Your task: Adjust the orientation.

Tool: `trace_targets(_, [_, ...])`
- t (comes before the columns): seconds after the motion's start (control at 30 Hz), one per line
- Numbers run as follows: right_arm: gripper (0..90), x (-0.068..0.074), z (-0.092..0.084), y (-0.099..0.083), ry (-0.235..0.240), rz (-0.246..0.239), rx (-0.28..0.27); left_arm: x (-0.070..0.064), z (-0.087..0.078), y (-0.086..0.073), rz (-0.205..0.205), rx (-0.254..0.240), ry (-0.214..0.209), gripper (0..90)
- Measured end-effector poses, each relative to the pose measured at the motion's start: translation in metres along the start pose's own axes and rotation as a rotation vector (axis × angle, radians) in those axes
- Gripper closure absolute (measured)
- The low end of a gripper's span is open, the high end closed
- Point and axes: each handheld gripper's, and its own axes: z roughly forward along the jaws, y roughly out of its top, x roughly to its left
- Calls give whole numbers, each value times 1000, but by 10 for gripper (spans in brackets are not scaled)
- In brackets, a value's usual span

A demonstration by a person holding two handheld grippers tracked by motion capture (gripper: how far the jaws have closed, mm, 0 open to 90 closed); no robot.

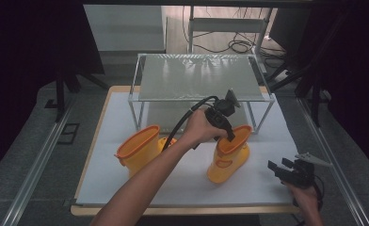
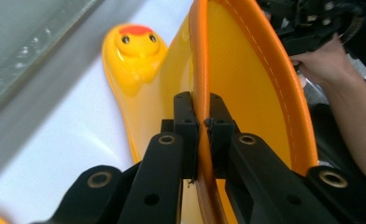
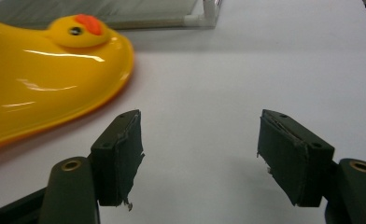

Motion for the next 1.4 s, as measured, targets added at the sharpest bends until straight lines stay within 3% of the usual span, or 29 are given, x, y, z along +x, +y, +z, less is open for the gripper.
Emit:
trace_targets(0.1, [303,0,0,0,0,3,-5,-2,-12,-5,-3,-14,-2,862])
trace_targets(0.13, [303,1,0,0,1,4,-10,-4,-25,-13,6,-17,7,862])
trace_targets(0.23, [303,2,-1,1,1,-2,-13,-6,-40,-28,14,-30,21,862])
trace_targets(0.57, [303,7,1,1,4,-11,-10,0,-69,-73,19,-38,53,862])
trace_targets(0.8, [303,9,3,0,5,-20,4,20,-74,-107,-6,-46,44,863])
trace_targets(1.07, [303,10,4,0,5,-20,5,41,-80,-130,-41,-61,84,863])
trace_targets(1.4, [303,10,4,-1,5,-19,7,56,-84,-156,-47,-55,114,861])
